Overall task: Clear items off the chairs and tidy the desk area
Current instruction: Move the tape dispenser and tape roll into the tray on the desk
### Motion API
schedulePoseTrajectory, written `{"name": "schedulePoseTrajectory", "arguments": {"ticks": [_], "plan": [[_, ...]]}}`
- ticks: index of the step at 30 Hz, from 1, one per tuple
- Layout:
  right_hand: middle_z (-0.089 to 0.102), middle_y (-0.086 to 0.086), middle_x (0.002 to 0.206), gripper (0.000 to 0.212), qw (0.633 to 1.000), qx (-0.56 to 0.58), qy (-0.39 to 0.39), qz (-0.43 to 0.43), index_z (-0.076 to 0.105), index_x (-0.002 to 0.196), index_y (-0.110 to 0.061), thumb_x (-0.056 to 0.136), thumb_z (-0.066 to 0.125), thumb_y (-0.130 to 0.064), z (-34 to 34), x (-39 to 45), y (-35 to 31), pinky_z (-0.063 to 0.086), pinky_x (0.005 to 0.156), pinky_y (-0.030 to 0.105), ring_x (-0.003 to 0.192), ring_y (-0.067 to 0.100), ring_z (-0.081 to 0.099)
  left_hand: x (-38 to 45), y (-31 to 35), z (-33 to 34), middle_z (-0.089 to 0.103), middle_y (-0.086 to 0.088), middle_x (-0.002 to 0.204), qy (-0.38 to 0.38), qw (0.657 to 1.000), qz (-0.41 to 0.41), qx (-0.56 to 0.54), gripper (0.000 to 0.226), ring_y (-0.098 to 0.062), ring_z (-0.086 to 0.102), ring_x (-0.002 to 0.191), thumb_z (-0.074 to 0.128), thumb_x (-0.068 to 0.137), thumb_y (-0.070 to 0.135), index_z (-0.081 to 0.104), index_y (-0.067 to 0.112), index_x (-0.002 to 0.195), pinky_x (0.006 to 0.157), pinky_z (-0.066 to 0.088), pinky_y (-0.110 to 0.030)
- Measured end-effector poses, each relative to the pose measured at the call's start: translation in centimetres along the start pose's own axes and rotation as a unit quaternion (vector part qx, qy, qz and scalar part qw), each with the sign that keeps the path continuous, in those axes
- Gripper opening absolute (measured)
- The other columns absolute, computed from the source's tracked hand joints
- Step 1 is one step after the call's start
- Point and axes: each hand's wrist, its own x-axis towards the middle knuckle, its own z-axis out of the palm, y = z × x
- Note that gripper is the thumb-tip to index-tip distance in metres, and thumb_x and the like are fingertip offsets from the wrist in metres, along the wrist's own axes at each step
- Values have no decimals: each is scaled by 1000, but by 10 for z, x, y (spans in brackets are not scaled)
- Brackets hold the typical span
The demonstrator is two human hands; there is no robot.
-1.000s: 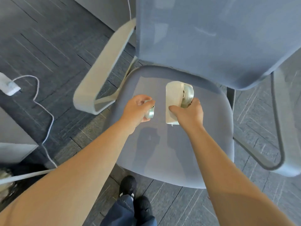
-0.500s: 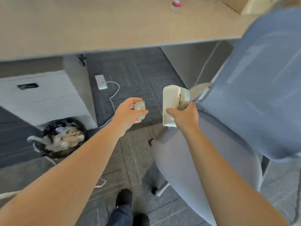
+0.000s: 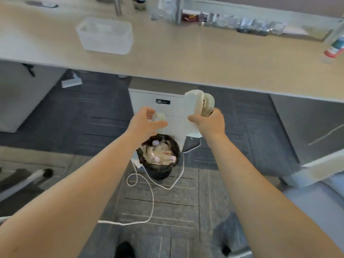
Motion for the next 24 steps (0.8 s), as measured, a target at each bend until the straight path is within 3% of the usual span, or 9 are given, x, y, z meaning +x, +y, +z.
{"name": "schedulePoseTrajectory", "arguments": {"ticks": [4, 8, 15, 24], "plan": [[47, 3, 100, 58, 999, 22, -27, -11, 40, 121, -2, 74, 71, -13, 72, 5, -31, 40, 75, 29, 89, 20, 50, 21, -11, -74, 54, -12, 126, 30, 999, -10, 19, 50, -26, 54, 114, 68, 78, 20, 47, 8, 121, 93, 50, -40], [47, 2, 96, 59, 997, 27, -65, -29, 37, 121, -3, 74, 71, -13, 128, 19, -62, 40, 60, 22, 83, 18, 50, 45, -8, -127, 56, -8, 123, 64, 998, 0, 14, 45, -20, 53, 106, 65, 80, 19, 49, 9, 122, 88, 49, -33], [46, -1, 91, 59, 992, 33, -108, -57, 37, 122, -4, 74, 70, -13, 192, 80, -113, 37, 55, 17, 87, 18, 48, 109, 12, -180, 55, -4, 126, 124, 992, 5, 14, 47, -21, 52, 114, 66, 79, 21, 48, 14, 122, 101, 45, -43], [43, -10, 78, 59, 989, 36, -130, -61, 39, 119, -5, 72, 72, -14, 221, 185, -175, 41, 76, 30, 86, 19, 50, 211, 59, -196, 53, -6, 127, 146, 989, 19, -2, 52, -22, 51, 113, 68, 78, 21, 47, 12, 124, 101, 44, -41]]}}
